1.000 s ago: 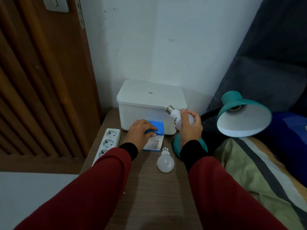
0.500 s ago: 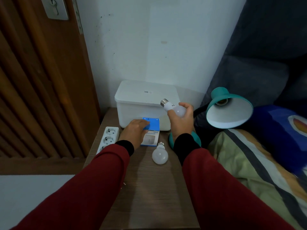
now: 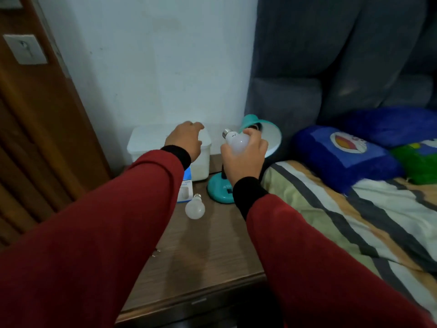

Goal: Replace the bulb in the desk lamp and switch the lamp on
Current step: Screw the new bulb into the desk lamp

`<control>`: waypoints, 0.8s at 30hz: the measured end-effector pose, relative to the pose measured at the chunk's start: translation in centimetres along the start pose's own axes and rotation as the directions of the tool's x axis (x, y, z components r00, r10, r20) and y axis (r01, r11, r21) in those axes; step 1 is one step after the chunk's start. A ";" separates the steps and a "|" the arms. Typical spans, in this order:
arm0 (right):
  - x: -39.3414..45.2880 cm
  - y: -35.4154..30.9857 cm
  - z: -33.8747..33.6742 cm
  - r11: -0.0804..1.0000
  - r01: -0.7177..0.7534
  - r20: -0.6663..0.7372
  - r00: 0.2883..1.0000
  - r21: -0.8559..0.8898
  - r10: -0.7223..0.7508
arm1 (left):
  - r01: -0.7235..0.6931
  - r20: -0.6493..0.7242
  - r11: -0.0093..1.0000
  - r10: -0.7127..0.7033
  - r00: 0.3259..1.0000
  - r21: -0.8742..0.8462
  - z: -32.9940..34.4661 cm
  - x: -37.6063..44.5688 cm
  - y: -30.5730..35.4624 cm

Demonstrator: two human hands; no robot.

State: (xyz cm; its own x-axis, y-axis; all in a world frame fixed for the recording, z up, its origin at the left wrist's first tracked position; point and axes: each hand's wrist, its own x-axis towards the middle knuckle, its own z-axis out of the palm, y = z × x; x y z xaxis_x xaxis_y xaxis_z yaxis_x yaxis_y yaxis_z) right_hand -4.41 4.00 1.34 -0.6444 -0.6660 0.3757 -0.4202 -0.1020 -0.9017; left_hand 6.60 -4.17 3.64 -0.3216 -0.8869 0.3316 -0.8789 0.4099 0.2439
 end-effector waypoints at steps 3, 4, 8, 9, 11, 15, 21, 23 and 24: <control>0.3 1.3 -2.0 1.000 -0.028 -0.055 0.998 -0.012 0.028 | -0.142 -0.032 0.982 0.139 0.990 -0.124 -0.3 1.4 3.2; 0.6 1.7 -2.5 0.999 -0.036 -0.070 0.997 -0.021 0.035 | -0.190 -0.027 0.970 0.188 0.982 -0.152 -0.3 1.7 4.1; 2.1 3.5 -3.6 0.995 -0.096 -0.107 0.990 -0.019 0.093 | -0.348 0.036 0.919 0.360 0.932 -0.183 0.6 3.2 6.4; 2.4 3.8 -3.7 0.994 -0.109 -0.105 0.989 -0.004 0.108 | -0.369 0.057 0.911 0.385 0.921 -0.187 0.9 3.5 6.7; 3.2 4.3 -3.7 0.992 -0.122 -0.079 0.989 0.012 0.123 | -0.386 0.088 0.899 0.410 0.908 -0.206 1.5 4.0 6.8; 4.5 5.0 -3.0 0.991 -0.136 -0.032 0.990 -0.004 0.136 | -0.420 0.061 0.884 0.440 0.896 -0.205 2.3 4.4 6.4; 5.3 5.6 -1.8 0.987 -0.159 -0.040 0.987 -0.027 0.158 | -0.472 -0.008 0.861 0.479 0.878 -0.189 2.7 4.8 5.9; 5.3 5.6 -1.5 0.986 -0.169 -0.057 0.984 -0.008 0.169 | -0.469 -0.017 0.861 0.475 0.880 -0.196 2.6 4.9 5.9; 5.3 5.7 -1.3 0.984 -0.181 -0.054 0.982 0.002 0.181 | -0.470 -0.017 0.861 0.476 0.879 -0.195 2.6 4.9 5.9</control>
State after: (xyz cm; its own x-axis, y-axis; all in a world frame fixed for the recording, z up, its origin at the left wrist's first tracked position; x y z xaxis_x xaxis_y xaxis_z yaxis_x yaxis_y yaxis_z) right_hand -11.04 0.91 -1.49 -0.7434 -0.6324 0.2178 -0.2955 0.0185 -0.9552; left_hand -1.08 -6.65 4.33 -0.6954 -0.5810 0.4229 -0.5370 0.8112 0.2315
